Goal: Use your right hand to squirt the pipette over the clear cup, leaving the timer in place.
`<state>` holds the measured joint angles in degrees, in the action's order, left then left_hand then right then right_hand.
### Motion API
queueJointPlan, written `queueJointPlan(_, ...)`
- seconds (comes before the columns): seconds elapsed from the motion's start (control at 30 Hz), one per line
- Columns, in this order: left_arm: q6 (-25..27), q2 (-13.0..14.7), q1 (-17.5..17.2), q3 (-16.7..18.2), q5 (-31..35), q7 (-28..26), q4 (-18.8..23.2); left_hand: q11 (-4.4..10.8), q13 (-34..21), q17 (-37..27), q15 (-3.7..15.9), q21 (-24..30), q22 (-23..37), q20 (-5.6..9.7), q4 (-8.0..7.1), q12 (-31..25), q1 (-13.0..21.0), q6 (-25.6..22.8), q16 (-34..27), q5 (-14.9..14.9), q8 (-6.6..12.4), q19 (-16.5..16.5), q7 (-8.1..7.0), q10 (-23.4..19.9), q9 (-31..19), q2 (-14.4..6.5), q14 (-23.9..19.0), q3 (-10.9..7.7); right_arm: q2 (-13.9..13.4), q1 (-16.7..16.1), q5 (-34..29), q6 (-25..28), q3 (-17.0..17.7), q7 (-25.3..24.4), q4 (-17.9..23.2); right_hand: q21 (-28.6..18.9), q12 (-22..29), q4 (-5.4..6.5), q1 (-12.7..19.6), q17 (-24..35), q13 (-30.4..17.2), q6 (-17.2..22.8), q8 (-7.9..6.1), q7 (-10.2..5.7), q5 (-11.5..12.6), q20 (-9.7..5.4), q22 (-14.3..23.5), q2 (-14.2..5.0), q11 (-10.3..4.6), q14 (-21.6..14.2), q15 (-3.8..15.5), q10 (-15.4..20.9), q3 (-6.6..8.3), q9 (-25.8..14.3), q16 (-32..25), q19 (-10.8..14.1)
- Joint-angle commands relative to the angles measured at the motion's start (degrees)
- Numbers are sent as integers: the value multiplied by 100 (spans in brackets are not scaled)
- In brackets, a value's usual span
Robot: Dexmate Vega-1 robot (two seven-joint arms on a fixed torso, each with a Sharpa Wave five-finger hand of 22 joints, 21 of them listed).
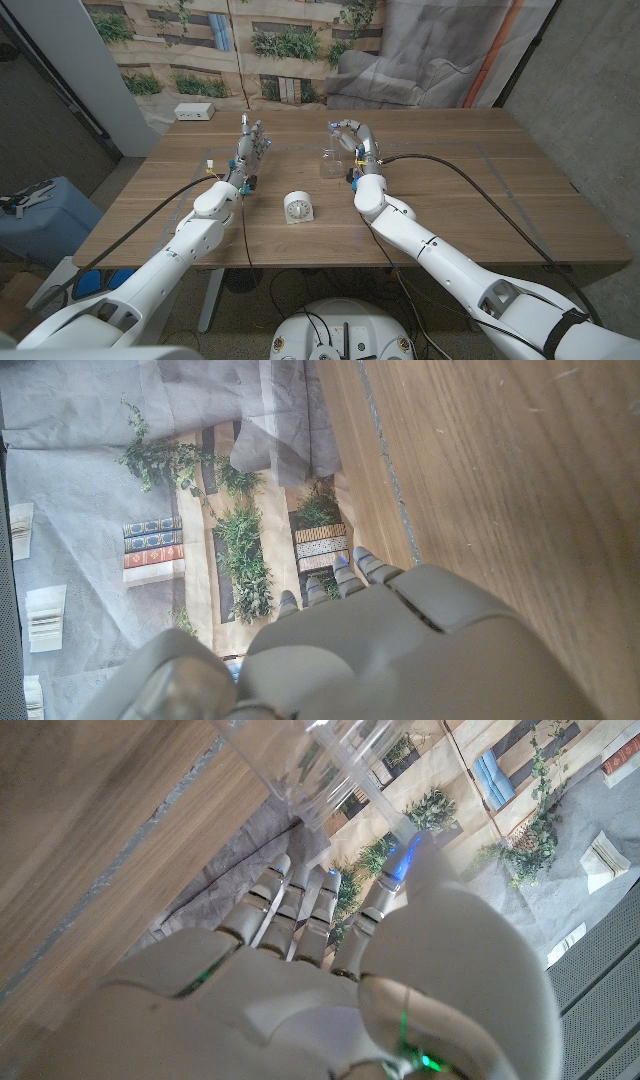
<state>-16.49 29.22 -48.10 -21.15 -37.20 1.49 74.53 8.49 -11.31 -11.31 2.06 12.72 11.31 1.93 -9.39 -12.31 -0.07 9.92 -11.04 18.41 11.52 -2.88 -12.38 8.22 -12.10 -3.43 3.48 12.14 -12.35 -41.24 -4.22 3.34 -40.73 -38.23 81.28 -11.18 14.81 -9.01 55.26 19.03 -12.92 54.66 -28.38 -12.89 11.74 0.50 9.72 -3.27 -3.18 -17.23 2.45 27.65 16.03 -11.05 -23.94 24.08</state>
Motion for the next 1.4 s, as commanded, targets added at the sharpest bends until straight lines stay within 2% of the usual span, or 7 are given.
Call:
queueJointPlan(0.03,-4,-1,4,-1,1,0,-1,15,-32,-9,659,32,14,525,-3,-25,-8,26,-34,31,36,-31,-33,16,-13,-257,42,26,85,44,91,-24,3,-55,-194,-5,-14,2,33,10,-15,35,4,10,22,-11,19,-22,-10,-23,350,42,-8,-30,-38,2)
queueJointPlan(0.97,-5,9,7,-4,-13,48,-9,2,-31,-9,658,31,14,523,-2,-26,-8,32,-34,30,33,-33,-32,14,-13,-256,43,26,180,-9,245,-122,54,-239,-286,-28,4,-12,68,61,-23,407,-100,19,43,-55,21,-54,-22,-134,461,143,-14,-45,-112,61)
queueJointPlan(1.4,-5,10,7,-3,-14,49,-9,8,-31,-9,652,30,14,525,-3,-22,-8,29,-32,30,34,-37,-33,22,-13,-258,49,26,225,-51,323,-175,100,-298,-286,-35,20,-23,88,87,-24,512,-116,144,52,-71,22,-51,-10,-182,473,214,-16,-30,-148,85)
